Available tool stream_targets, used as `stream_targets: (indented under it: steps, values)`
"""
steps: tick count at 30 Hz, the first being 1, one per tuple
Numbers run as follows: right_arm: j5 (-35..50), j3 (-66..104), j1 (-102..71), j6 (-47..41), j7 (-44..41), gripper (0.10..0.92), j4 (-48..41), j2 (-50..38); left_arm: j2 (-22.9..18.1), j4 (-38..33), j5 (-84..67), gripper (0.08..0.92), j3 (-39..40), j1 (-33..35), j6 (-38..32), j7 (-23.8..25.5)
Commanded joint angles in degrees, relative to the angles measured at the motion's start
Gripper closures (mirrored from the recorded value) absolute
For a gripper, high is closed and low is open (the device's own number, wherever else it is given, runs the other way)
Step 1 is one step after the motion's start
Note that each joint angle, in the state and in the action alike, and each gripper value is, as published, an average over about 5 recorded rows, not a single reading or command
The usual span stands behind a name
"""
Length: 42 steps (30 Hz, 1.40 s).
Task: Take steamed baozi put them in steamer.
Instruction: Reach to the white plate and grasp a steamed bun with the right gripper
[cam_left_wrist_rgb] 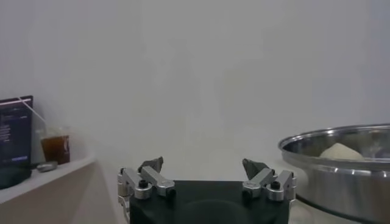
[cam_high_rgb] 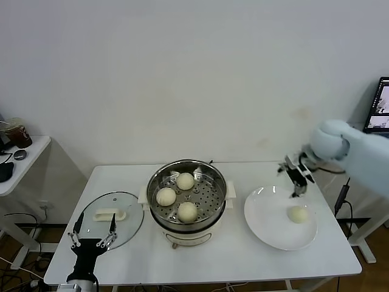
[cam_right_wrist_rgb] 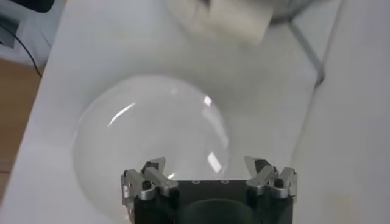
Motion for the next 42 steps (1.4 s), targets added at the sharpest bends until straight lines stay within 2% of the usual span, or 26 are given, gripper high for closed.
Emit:
stream_targets:
  steps: [1,13,26,29,35,39,42]
  values:
    - [-9.52,16.53,-21.71,-1.32,0.66,0.203,-9.83,-1.04,0.02,0.04,0.26,0.177,0.05,0.06,0.07,0.01]
    - [-13.91,22.18,-25.79,0.41,1.86,0.203,-20.19,8.65,-0.28,-0.06,0.63,0.177,-0.66,0.63,0.18,0.06]
    - [-16.98,24.71,-26.90,0.41,2.36,0.208,-24.88,13.30,-0.53,0.38,0.69,0.177,-0.75,0.29,0.17,0.03]
    - [-17.54,24.90,-26.98,0.11,2.21,0.246,-24.71,13.39,-0.52,0.48,0.65,0.177,-0.82,0.23,0.16,0.03]
    - [-16.54,24.12,-25.69,-0.17,1.59,0.408,-23.19,12.46,-0.52,0.58,0.51,0.177,-0.98,0.28,0.11,0.02]
    - [-12.91,20.78,-22.24,-1.39,0.95,0.525,-19.40,10.31,-0.45,0.51,0.41,0.177,-1.08,0.27,0.10,0.04]
    - [-8.39,15.73,-16.77,-2.99,0.13,0.578,-14.98,7.86,-0.32,0.51,0.26,0.177,-1.19,0.15,0.12,0.06]
